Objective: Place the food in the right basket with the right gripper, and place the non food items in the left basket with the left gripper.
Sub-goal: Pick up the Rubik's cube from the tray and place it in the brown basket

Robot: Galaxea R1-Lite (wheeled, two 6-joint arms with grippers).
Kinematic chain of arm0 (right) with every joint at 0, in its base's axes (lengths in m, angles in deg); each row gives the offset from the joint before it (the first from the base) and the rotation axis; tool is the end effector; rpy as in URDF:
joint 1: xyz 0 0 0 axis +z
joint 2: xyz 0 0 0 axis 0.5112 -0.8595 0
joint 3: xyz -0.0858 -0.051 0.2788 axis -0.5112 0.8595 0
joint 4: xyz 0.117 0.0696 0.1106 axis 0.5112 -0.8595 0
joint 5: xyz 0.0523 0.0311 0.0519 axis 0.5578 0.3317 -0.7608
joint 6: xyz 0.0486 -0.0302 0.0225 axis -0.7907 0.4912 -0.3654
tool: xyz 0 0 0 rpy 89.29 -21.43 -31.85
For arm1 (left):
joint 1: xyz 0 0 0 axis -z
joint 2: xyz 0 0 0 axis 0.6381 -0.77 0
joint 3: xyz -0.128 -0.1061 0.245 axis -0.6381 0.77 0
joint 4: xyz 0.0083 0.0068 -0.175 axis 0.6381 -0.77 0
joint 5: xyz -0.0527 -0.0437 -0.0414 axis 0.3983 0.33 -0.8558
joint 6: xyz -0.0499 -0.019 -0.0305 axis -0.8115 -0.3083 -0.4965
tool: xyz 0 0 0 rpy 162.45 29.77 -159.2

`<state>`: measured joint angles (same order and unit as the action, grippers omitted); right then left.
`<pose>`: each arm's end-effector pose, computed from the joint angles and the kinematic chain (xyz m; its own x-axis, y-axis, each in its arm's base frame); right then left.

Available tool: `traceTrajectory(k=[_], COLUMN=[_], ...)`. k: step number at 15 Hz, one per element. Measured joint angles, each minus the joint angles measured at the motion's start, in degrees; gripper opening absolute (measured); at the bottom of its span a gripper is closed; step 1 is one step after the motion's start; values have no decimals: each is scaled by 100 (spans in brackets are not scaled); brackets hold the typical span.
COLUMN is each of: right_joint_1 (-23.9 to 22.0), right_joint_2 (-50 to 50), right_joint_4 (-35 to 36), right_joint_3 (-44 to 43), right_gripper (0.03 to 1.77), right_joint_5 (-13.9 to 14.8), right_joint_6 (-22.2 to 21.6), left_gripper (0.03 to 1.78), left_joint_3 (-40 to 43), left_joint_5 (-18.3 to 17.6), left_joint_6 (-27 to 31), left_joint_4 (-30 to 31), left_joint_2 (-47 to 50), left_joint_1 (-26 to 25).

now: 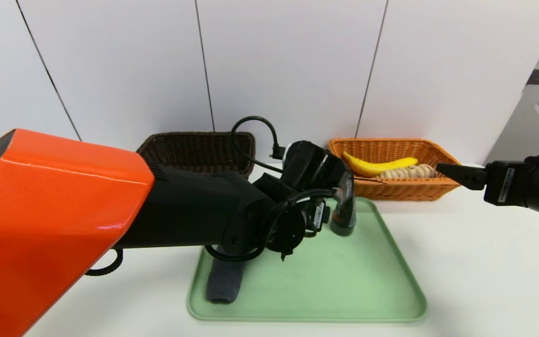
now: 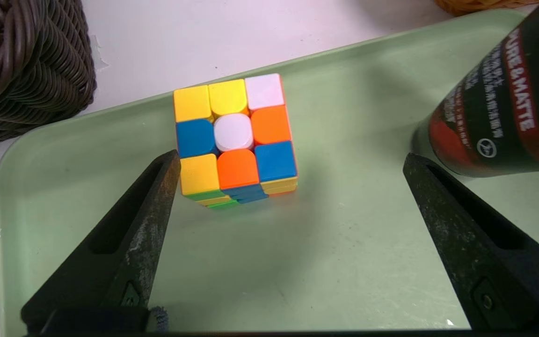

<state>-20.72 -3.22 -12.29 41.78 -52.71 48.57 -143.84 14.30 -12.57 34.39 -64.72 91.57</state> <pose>0.2229 0.0362 0.2250 0.9504 0.1145 -0.2892 -0.0960 0.9924 0.0772 0.2915 -0.3215 0.1555 0.8336 -0.2390 -0.4979 0.2700 0.9628 -0.0100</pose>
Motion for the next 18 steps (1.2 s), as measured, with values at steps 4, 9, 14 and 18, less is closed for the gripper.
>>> traceTrajectory(k=[4,9,14,18], right_joint_1=[6,15,15,15], right_joint_2=[50,124,144,146], right_joint_4=[0,-6,-9,-9], right_joint_3=[82,156,167,193], right_gripper=[171,171,171,171], right_joint_5=[4,11,13,11], right_joint_6=[-2,5,5,2], left_gripper=[169,169,169,169], left_joint_3=[-54,-146,-277,-290], left_joint_5=[9,-44,-52,-107], left_joint_6=[9,-2,-2,-7], left_joint_4=[22,37,30,28], left_joint_2=[-123,-311,-479,-603], left_joint_1=[-221,-286,-295,-388])
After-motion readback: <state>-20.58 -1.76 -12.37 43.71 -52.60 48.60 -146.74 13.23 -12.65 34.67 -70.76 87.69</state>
